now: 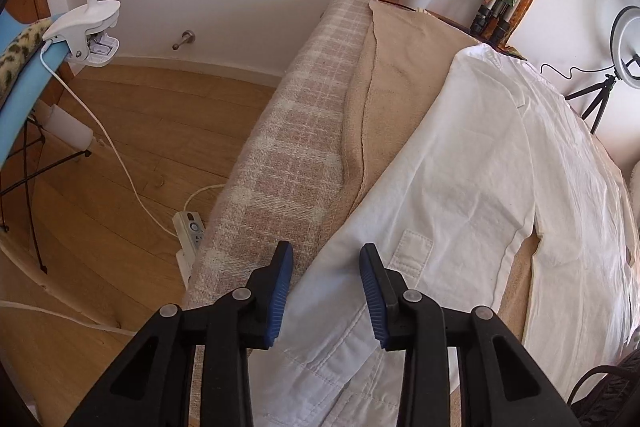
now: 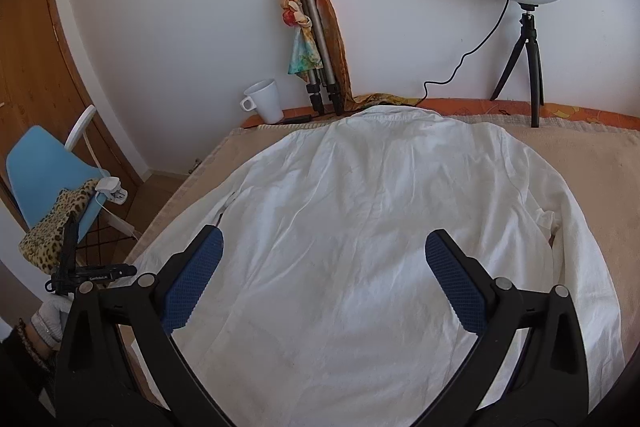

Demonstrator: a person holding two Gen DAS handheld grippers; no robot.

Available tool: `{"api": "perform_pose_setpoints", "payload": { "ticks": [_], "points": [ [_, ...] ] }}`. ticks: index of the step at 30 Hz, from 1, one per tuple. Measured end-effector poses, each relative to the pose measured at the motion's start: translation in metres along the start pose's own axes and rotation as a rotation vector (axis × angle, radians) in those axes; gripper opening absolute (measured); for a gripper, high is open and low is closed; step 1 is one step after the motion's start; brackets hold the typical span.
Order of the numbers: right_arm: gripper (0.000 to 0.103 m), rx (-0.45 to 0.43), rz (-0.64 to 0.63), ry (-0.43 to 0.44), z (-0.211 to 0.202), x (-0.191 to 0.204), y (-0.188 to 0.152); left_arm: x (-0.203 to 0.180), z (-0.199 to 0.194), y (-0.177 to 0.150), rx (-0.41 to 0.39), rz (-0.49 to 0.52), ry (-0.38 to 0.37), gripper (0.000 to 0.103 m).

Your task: Fold small clothes

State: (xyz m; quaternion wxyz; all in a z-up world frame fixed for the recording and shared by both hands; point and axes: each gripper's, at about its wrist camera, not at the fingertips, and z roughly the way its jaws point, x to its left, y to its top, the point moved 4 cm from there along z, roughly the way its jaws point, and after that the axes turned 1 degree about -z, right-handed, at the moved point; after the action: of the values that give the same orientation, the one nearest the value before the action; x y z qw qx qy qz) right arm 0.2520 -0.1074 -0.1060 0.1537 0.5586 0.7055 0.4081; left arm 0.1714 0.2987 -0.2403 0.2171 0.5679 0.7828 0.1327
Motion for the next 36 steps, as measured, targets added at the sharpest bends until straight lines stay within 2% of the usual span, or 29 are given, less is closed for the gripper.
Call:
{"api": "perform_pose_setpoints", "payload": {
  "ticks": [7, 10, 16, 19, 23, 27, 28, 30, 32, 36],
  "points": [
    [0.103, -0.002, -0.015, -0.005, -0.002, 0.003, -0.001, -0.017, -0.003, -0.004, -0.017, 0.118, 0.051, 0.003],
    [0.103, -0.002, -0.009, -0.012, -0.002, 0.004, -0.001, -0.016, -0.005, -0.004, -0.021, 0.124, 0.047, 0.0],
    [0.103, -0.011, 0.001, -0.024, -0.006, 0.002, 0.0, -0.019, -0.016, -0.003, -0.054, 0.101, 0.016, 0.0],
    [0.103, -0.012, 0.002, -0.019, -0.008, 0.002, 0.0, -0.026, -0.028, -0.003, -0.084, 0.078, -0.043, 0.0],
    [0.103, -0.012, -0.005, -0.014, -0.009, 0.004, 0.0, -0.049, -0.058, -0.001, -0.152, 0.05, -0.173, 0.0],
    [0.103, -0.004, -0.006, -0.005, -0.008, 0.005, 0.0, -0.086, -0.082, -0.004, -0.204, 0.095, -0.275, 0.0],
    [0.103, -0.001, -0.004, -0.005, -0.007, 0.006, -0.001, -0.098, -0.086, -0.007, -0.205, 0.129, -0.275, 0.0],
    [0.103, 0.004, -0.002, -0.011, -0.006, 0.005, -0.001, -0.117, -0.088, -0.012, -0.208, 0.217, -0.224, 0.0],
    [0.103, 0.008, 0.002, -0.016, -0.006, 0.004, -0.002, -0.121, -0.08, -0.012, -0.194, 0.256, -0.15, 0.0],
    [0.103, 0.003, 0.0, -0.014, -0.011, 0.005, -0.004, -0.097, -0.069, -0.005, -0.176, 0.186, -0.06, 0.0]
  ]
}}
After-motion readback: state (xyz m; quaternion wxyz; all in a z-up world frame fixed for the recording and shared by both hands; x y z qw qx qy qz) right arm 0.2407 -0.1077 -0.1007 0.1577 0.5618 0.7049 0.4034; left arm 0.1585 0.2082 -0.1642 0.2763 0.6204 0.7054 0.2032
